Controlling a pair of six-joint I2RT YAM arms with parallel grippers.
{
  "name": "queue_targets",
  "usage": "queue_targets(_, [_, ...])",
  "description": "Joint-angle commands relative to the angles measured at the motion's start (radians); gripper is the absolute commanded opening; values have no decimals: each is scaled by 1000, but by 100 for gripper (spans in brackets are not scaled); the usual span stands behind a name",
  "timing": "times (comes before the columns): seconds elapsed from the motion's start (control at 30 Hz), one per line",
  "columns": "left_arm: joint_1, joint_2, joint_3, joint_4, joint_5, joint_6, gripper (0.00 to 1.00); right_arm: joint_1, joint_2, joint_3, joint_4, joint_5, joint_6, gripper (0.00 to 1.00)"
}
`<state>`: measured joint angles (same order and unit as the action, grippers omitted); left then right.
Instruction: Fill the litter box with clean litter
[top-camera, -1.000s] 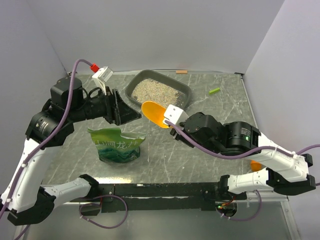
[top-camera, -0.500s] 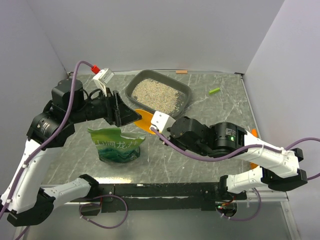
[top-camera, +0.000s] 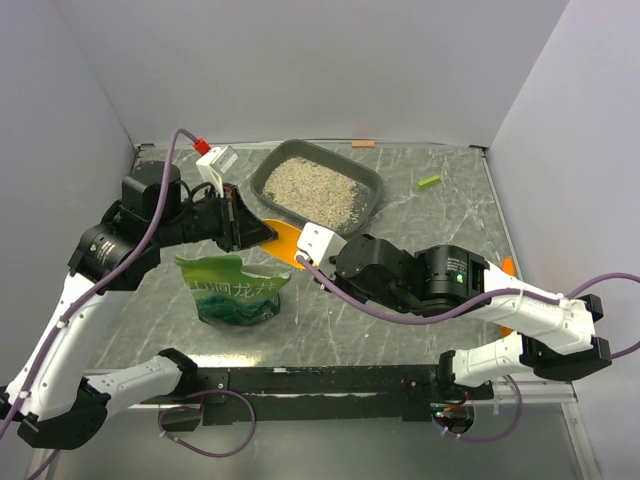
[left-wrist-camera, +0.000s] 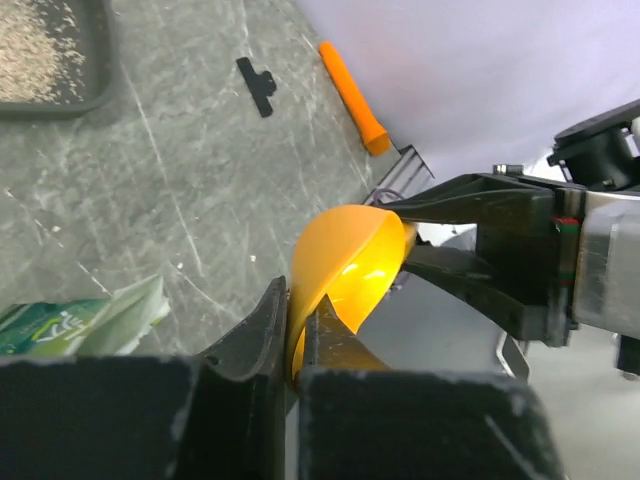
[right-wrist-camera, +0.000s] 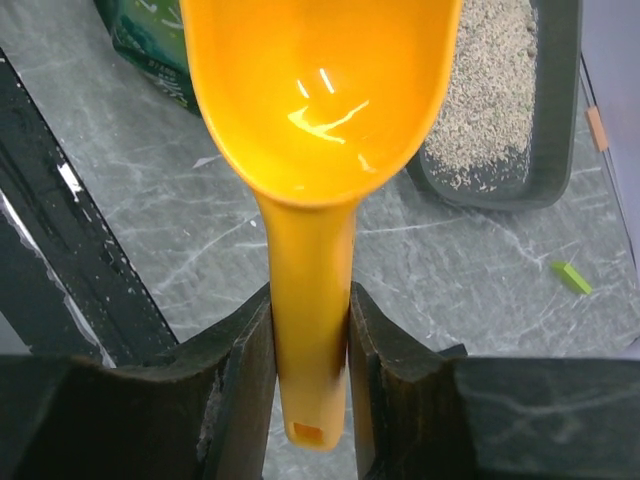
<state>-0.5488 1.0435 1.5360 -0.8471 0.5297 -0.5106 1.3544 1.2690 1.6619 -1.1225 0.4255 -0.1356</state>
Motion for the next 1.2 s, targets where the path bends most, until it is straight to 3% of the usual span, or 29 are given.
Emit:
queue_targets(0.0, [-3,-26,9,33,-80,4,1,11,-46,-5,79,16,4,56])
queue_targets(0.1, [-3,-63,1,37,-193,20,1,6,-98,-56,165,50,-4,76])
queue_targets(0.13, [-3,-88,-14,43,-217,32,1,0,-105,-60,188,47,-9,79])
queue_targets(0.27, [-3,-155,-63,72,-344,60,1,-86,-85,-8,247,-45,-6,82])
queue_targets(0.37, [-3,-195,-73,53,-500,90,1,-225,-48,61,277,-192,46,82])
queue_targets(0.4, [-2,-201,-71,49,-525,101,1,-303,-42,85,302,-296,82,82])
queue_targets(0.5, [-2,-218,-68,65,-527,130,1,-398,-23,85,410,-421,170,81])
queue_targets(0.53, [-3,-224,-74,74,-527,136,1,-450,-22,78,443,-536,195,81])
queue_targets(0.63, [-3,-240,-97,126,-499,142,1,-546,-19,18,591,-728,304,81])
queue_targets(0.8, [-2,-226,-180,268,-323,152,1,-656,-34,-185,870,-982,482,81])
queue_targets(0.93, [24,-183,-253,387,-147,155,1,-745,-80,-352,1102,-1082,586,80])
queue_targets(1.17, [235,-151,-407,601,191,109,1,-882,-160,-555,1321,-1160,655,81])
